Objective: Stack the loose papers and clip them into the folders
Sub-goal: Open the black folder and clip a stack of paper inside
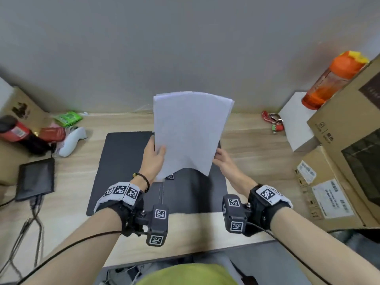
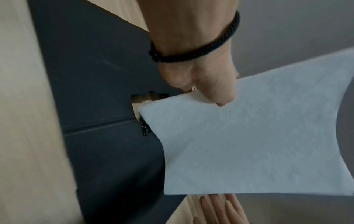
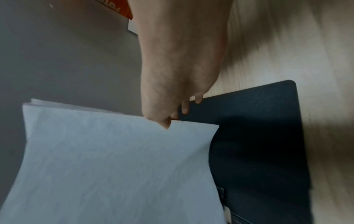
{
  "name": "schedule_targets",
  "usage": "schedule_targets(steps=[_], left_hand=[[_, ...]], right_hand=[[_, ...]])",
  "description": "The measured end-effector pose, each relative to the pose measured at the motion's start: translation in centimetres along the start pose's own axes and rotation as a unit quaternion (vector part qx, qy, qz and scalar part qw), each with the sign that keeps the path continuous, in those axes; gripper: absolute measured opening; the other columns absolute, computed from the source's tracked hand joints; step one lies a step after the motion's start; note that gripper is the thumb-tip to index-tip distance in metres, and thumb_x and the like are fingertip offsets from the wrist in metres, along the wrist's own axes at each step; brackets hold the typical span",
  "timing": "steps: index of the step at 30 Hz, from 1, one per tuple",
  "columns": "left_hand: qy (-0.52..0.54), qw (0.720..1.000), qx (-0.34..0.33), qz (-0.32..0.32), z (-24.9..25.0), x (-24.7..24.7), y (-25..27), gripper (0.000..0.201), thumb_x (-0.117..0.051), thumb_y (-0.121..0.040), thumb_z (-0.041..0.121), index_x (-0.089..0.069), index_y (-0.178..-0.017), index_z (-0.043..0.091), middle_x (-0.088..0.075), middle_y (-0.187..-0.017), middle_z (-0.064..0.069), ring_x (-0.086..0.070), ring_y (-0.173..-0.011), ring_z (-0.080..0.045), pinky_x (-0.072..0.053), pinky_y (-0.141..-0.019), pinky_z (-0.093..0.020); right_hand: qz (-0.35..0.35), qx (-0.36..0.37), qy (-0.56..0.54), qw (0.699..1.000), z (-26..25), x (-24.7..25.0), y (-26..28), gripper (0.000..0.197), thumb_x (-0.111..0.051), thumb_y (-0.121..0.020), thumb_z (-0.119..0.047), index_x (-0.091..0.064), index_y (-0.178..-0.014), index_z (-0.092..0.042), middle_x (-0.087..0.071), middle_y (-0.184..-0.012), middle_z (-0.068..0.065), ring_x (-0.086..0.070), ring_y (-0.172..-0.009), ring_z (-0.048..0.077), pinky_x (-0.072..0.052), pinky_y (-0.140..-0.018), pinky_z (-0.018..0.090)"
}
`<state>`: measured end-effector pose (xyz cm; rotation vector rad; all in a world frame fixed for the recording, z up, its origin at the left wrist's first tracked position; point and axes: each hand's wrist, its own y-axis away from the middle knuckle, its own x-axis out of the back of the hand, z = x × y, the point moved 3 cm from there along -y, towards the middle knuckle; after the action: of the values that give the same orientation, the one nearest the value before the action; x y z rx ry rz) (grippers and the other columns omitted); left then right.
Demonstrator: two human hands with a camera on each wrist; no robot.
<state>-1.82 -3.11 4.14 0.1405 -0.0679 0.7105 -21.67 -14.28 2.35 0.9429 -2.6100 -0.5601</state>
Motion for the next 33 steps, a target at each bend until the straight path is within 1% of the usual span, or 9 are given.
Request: schedule_targets(steps=[5, 9, 14, 19, 22, 24, 26, 29, 33], left_hand=[[-0.023, 0.999, -0.006, -0.034, 0.8, -0.1, -0.9, 0.04, -0.038, -0.101, 0.008, -0.044, -0.138, 0.019, -0.056, -0.128, 0.01, -0.055, -0.115, -0.005, -0.045, -0.092, -0.013], [-0.01, 0.999, -0.032, 0.013, 3.1, -0.4, -2.9, 0.032, -0.042, -0.098, 0.016, -0.053, -0.127, 0.02, -0.062, -0.124, 0.008, -0.058, -0.116, -0.011, -0.045, -0.104, -0.037], [0.041, 0.997, -0.059, -0.028, 4.9, -1.4, -3.4, 0.033, -0.046, -0.095, 0.009, -0.054, -0.124, 0.024, -0.063, -0.125, 0.006, -0.058, -0.117, -0.009, -0.045, -0.102, -0.029], [-0.068, 0.988, 0.044, -0.133, -0.1, -2.1, -2.1, 0.04, -0.037, -0.102, 0.013, -0.04, -0.142, 0.015, -0.053, -0.134, 0.007, -0.05, -0.127, -0.011, -0.037, -0.105, -0.025], [-0.103, 0.989, 0.047, -0.099, -0.5, -1.7, -2.9, 0.033, -0.037, -0.102, 0.021, -0.05, -0.132, 0.018, -0.057, -0.125, 0.007, -0.054, -0.114, -0.008, -0.042, -0.102, -0.028], [-0.119, 0.99, 0.062, -0.047, -0.2, -1.2, -4.2, 0.026, -0.039, -0.098, 0.029, -0.054, -0.115, 0.016, -0.058, -0.111, 0.0, -0.055, -0.099, -0.015, -0.047, -0.098, -0.043], [-0.079, 0.992, 0.098, -0.016, 0.2, -0.9, -5.1, 0.022, -0.041, -0.097, 0.023, -0.055, -0.111, 0.013, -0.059, -0.108, -0.004, -0.057, -0.093, -0.02, -0.049, -0.091, -0.043], [-0.013, 0.983, 0.174, -0.054, 0.0, -1.5, -5.2, 0.024, -0.041, -0.098, 0.011, -0.054, -0.118, 0.016, -0.063, -0.116, -0.007, -0.062, -0.099, -0.025, -0.05, -0.09, -0.04], [-0.052, 0.957, 0.252, -0.132, -2.4, -3.0, -4.0, 0.033, -0.038, -0.1, 0.008, -0.051, -0.131, 0.012, -0.062, -0.123, -0.012, -0.059, -0.11, -0.031, -0.047, -0.098, -0.044]], right_hand=[[0.026, 0.033, 0.016, 0.999, -2.7, 0.2, -0.5, 0.035, -0.038, -0.099, -0.014, -0.04, -0.133, -0.018, -0.054, -0.124, -0.004, -0.052, -0.111, 0.007, -0.04, -0.081, 0.018], [0.094, 0.1, -0.05, 0.989, -5.8, 1.4, -1.2, 0.036, -0.037, -0.094, -0.003, -0.048, -0.126, -0.015, -0.059, -0.122, -0.001, -0.055, -0.112, 0.013, -0.045, -0.096, 0.031], [0.151, 0.115, -0.095, 0.977, -6.2, 3.2, -1.5, 0.034, -0.042, -0.091, 0.003, -0.054, -0.111, -0.022, -0.062, -0.101, -0.012, -0.059, -0.095, 0.005, -0.047, -0.081, 0.019], [0.0, -0.017, 0.062, 0.998, -0.4, 1.4, -2.0, 0.042, -0.037, -0.096, -0.007, -0.044, -0.137, -0.015, -0.049, -0.134, -0.01, -0.044, -0.126, 0.012, -0.034, -0.097, 0.024], [-0.003, -0.021, 0.057, 0.998, -1.1, 1.3, -2.0, 0.037, -0.032, -0.101, -0.016, -0.044, -0.137, -0.015, -0.048, -0.126, -0.012, -0.044, -0.118, 0.008, -0.031, -0.094, 0.023], [0.0, -0.012, 0.046, 0.999, -1.7, 1.9, -2.7, 0.037, -0.033, -0.101, -0.02, -0.047, -0.135, -0.017, -0.053, -0.131, -0.011, -0.05, -0.121, 0.012, -0.037, -0.095, 0.026], [-0.007, -0.004, 0.037, 0.999, -2.2, 2.8, -3.5, 0.036, -0.036, -0.1, -0.028, -0.049, -0.133, -0.022, -0.057, -0.133, -0.007, -0.053, -0.121, 0.016, -0.041, -0.101, 0.033], [-0.027, -0.036, -0.01, 0.999, -2.1, 4.2, -4.2, 0.038, -0.047, -0.096, -0.041, -0.052, -0.129, -0.022, -0.064, -0.123, -0.005, -0.062, -0.111, 0.02, -0.049, -0.095, 0.041], [-0.1, -0.109, -0.081, 0.986, 1.0, 5.2, -4.1, 0.03, -0.052, -0.096, -0.027, -0.057, -0.124, -0.017, -0.071, -0.113, 0.003, -0.068, -0.101, 0.024, -0.052, -0.087, 0.04]])
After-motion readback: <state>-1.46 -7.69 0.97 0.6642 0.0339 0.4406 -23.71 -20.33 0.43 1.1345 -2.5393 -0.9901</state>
